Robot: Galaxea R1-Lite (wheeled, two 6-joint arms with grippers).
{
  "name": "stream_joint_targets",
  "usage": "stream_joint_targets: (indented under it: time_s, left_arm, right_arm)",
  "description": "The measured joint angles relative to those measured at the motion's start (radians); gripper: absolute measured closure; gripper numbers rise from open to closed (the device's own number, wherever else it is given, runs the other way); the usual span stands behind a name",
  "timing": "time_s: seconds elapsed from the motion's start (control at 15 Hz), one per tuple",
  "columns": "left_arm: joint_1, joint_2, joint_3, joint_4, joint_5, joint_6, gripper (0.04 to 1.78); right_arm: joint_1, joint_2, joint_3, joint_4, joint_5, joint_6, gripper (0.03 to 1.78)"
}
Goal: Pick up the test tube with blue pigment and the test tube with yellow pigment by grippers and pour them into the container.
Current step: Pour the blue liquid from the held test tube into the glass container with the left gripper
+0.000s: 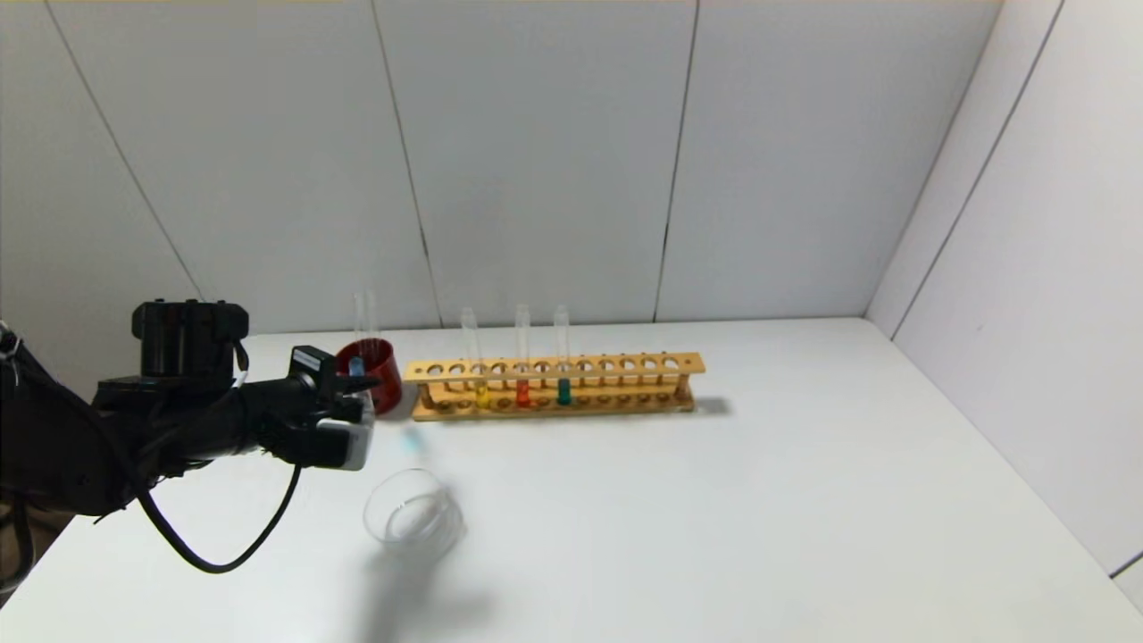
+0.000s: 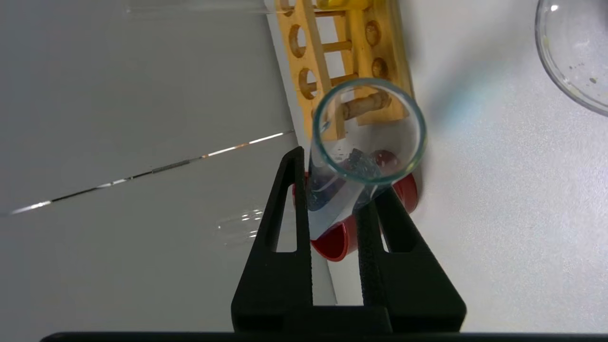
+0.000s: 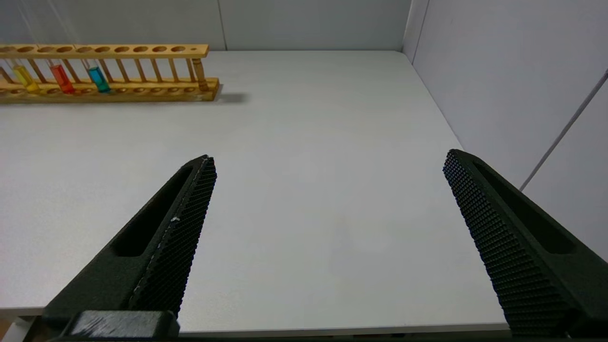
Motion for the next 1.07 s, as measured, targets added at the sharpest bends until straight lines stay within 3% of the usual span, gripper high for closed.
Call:
stream_joint_targets:
  time_s: [1.07]
  left_arm:
    - [-0.001, 0.03, -0.014, 0.002, -0.01, 0.148, 1.5]
  right_arm:
    - [0.0, 0.0, 0.0, 0.0, 0.0, 0.001, 0.06]
